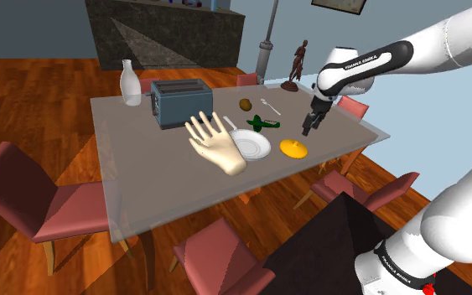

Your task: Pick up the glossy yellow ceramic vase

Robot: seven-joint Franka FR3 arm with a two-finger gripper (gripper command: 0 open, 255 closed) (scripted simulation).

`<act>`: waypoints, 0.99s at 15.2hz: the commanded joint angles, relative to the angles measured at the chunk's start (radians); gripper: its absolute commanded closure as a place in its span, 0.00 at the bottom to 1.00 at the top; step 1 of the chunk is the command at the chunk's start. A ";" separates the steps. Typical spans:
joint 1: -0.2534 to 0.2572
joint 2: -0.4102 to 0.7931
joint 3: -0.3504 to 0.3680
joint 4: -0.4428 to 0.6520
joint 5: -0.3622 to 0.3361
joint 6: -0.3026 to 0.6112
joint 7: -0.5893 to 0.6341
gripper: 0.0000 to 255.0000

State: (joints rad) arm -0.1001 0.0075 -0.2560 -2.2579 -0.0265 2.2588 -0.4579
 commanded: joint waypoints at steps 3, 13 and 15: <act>-0.022 0.163 -0.011 0.106 0.053 0.059 -0.061 0.00; -0.105 0.486 0.010 0.358 0.153 0.133 -0.165 0.00; -0.108 0.505 0.014 0.357 0.159 0.153 -0.168 0.00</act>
State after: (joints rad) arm -0.2066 0.5003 -0.2443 -1.9022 0.1291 2.4011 -0.6244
